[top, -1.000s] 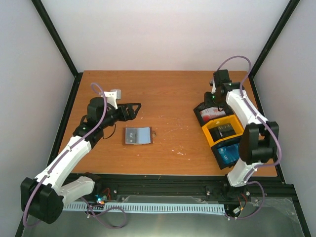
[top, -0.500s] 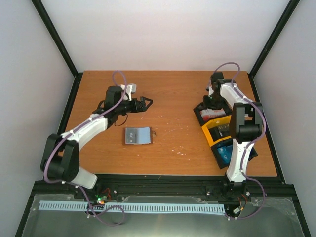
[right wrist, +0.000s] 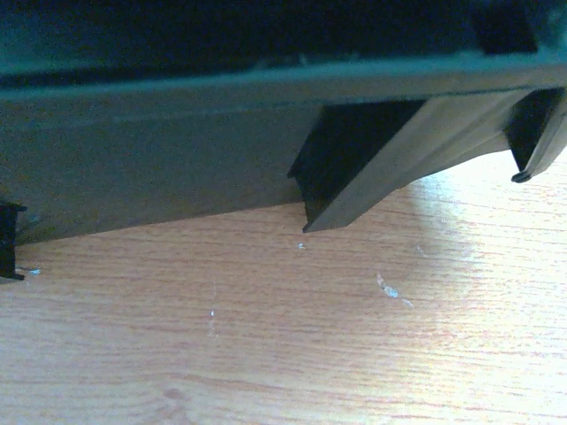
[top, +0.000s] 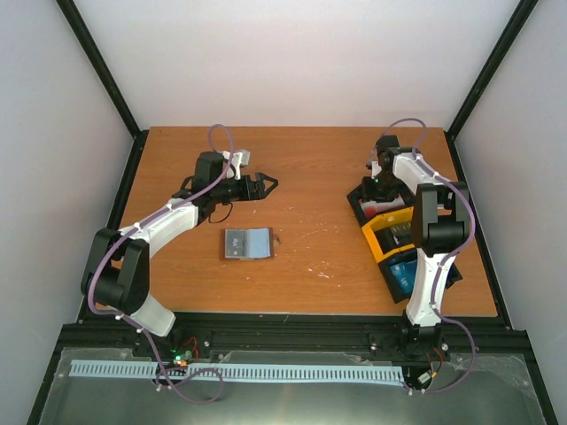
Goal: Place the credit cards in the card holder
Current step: Pick up the credit card from the storage box.
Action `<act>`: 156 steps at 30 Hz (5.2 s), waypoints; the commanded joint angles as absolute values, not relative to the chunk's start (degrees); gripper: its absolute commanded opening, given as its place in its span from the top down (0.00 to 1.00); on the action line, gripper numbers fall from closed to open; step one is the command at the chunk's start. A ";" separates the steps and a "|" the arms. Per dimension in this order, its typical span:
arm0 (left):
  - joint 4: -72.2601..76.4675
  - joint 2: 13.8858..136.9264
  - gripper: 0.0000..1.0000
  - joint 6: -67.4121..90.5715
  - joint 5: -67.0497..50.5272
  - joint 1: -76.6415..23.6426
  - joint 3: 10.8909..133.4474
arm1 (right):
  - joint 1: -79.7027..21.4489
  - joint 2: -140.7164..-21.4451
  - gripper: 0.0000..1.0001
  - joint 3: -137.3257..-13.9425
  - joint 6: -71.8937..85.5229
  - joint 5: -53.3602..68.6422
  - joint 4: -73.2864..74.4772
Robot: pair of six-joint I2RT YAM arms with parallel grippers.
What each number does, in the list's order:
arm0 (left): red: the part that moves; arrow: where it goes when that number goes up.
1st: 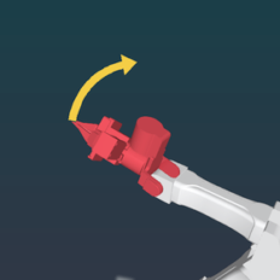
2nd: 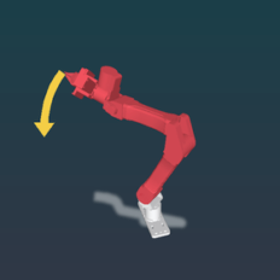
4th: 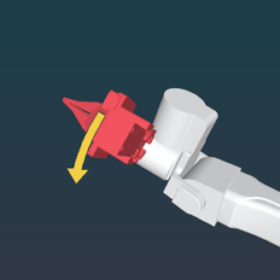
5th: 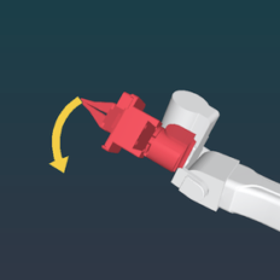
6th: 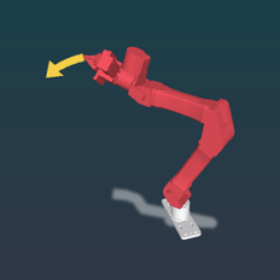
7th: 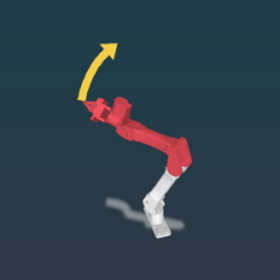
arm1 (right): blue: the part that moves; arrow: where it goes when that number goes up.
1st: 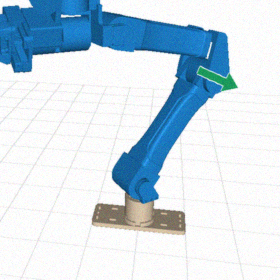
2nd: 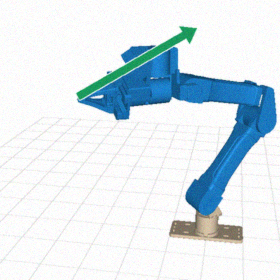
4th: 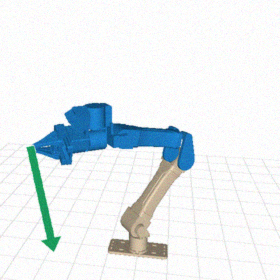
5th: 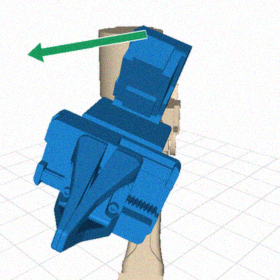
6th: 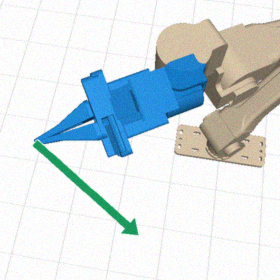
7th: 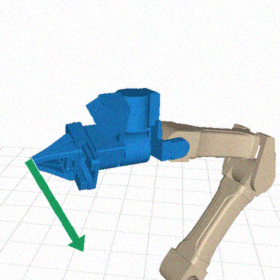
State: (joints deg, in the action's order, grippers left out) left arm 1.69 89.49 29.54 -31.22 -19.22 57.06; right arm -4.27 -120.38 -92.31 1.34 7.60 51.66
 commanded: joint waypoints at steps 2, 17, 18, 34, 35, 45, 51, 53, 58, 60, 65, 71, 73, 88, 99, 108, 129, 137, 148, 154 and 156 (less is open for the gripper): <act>1.79 89.13 0.00 27.26 -31.62 -19.07 58.89 | -4.27 -119.77 0.53 -90.68 1.05 5.55 49.57; 1.99 89.52 0.00 27.80 -31.30 -19.07 58.46 | -4.75 -115.29 0.72 -88.90 3.18 12.53 51.06; 1.97 89.67 0.00 27.78 -31.33 -19.07 58.44 | -4.75 -114.99 0.73 -88.79 3.32 13.33 51.13; 0.88 89.71 0.01 28.54 -29.64 -19.07 58.18 | -4.75 -112.94 0.68 -88.84 4.67 21.25 56.49; 0.86 89.72 0.01 28.65 -29.58 -19.07 58.18 | -4.75 -113.02 0.66 -88.78 4.62 21.72 57.11; 0.63 89.91 0.01 28.82 -29.27 -19.07 58.26 | -4.91 -114.03 0.64 -87.49 4.10 18.76 57.23; 0.39 89.83 0.01 28.83 -29.36 -19.07 58.28 | -7.06 -114.69 0.80 -88.80 3.49 11.79 57.01; 0.20 89.66 0.01 28.66 -29.34 -19.07 58.36 | -8.00 -113.82 0.85 -89.19 3.39 9.89 56.41; -0.41 89.04 0.01 28.39 -28.57 -19.07 58.38 | -9.58 -110.76 0.91 -90.13 3.22 3.96 56.38; -0.61 88.83 0.01 28.30 -28.55 -19.07 58.44 | -9.58 -109.70 0.95 -90.21 3.42 3.17 56.66; -0.94 88.19 0.01 28.02 -28.65 -19.06 58.45 | -9.76 -106.27 0.97 -90.33 4.10 2.46 57.33; -1.19 87.41 0.01 27.93 -28.72 -19.16 58.15 | -9.93 -103.26 0.97 -90.14 4.65 4.91 58.02; -1.09 87.21 0.01 28.08 -28.80 -19.20 57.95 | -9.93 -102.86 0.97 -89.31 4.83 4.36 57.71; -0.96 92.80 0.00 26.04 -35.02 -24.30 62.90 | -8.88 -105.64 0.97 -87.09 6.96 4.37 52.32; 1.80 101.37 0.00 28.79 -41.19 -27.18 70.74 | -7.26 -105.14 0.97 -86.29 9.94 5.13 51.40; 4.10 110.67 0.00 42.31 -51.13 -27.33 82.34 | -2.12 -95.28 0.97 -81.15 13.18 20.65 47.51; 6.61 110.70 0.25 51.31 -64.24 -28.21 85.94 | -7.26 -84.73 0.96 -67.83 29.85 64.19 13.06; 8.07 107.65 0.57 50.17 -66.40 -28.13 85.84 | -9.30 -85.47 0.95 -68.55 31.32 66.31 8.22; 13.14 103.66 0.99 51.09 -68.96 -25.93 83.15 | -9.29 -84.38 0.86 -68.47 37.99 67.50 -0.88; 15.03 101.69 0.99 51.66 -71.33 -25.08 82.44 | -9.32 -83.48 0.85 -68.01 45.74 67.24 -8.17; 15.96 101.16 0.99 51.66 -72.54 -24.90 82.46 | -9.32 -82.92 0.86 -67.38 49.43 67.23 -12.42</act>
State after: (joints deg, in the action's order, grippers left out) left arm 12.21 104.14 51.20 -69.14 -25.67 82.21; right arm -9.04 -85.62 -68.07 41.89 66.61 -2.44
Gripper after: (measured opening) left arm 0.035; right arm 0.147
